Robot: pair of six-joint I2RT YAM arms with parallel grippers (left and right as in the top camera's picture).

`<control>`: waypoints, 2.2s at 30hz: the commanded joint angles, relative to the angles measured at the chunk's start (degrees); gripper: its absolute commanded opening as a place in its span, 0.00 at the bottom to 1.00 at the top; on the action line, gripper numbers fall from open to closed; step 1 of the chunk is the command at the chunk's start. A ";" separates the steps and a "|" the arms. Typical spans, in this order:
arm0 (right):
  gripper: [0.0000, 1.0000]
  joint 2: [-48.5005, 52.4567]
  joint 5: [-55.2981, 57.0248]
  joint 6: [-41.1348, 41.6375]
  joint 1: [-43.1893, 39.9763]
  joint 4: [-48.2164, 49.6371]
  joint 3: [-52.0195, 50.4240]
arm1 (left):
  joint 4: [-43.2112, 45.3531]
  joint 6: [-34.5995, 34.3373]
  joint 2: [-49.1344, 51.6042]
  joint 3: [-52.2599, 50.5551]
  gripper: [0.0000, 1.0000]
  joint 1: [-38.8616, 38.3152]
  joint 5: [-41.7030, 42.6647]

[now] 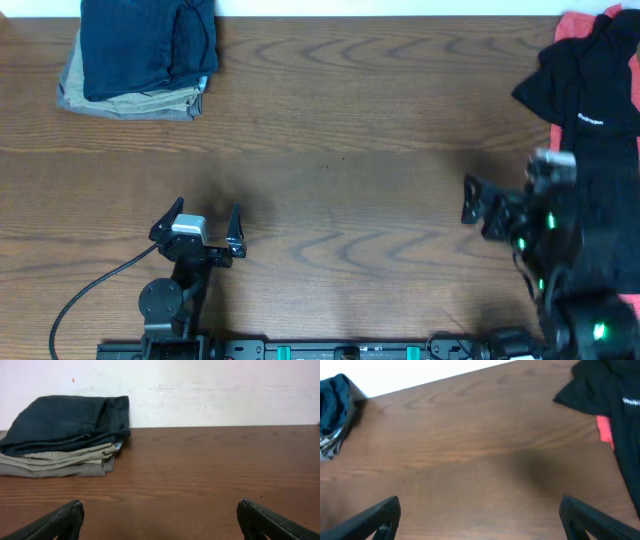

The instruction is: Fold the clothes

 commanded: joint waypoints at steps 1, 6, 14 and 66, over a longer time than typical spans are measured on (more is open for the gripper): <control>0.99 -9.68 -1.75 0.15 -3.23 4.52 -9.33 | -1.95 0.37 -0.37 -0.94 0.98 0.26 0.79; 0.99 -22.34 -3.06 0.20 -7.15 10.88 -21.33 | -1.95 0.37 -0.37 -0.94 0.98 0.26 0.79; 0.99 -34.73 -4.90 -0.09 -8.76 22.43 -34.67 | -1.95 0.37 -0.37 -0.94 0.98 0.26 0.79; 0.99 -36.06 -7.50 -2.84 -8.44 37.55 -45.64 | -1.95 0.37 -0.37 -0.94 0.98 0.26 0.79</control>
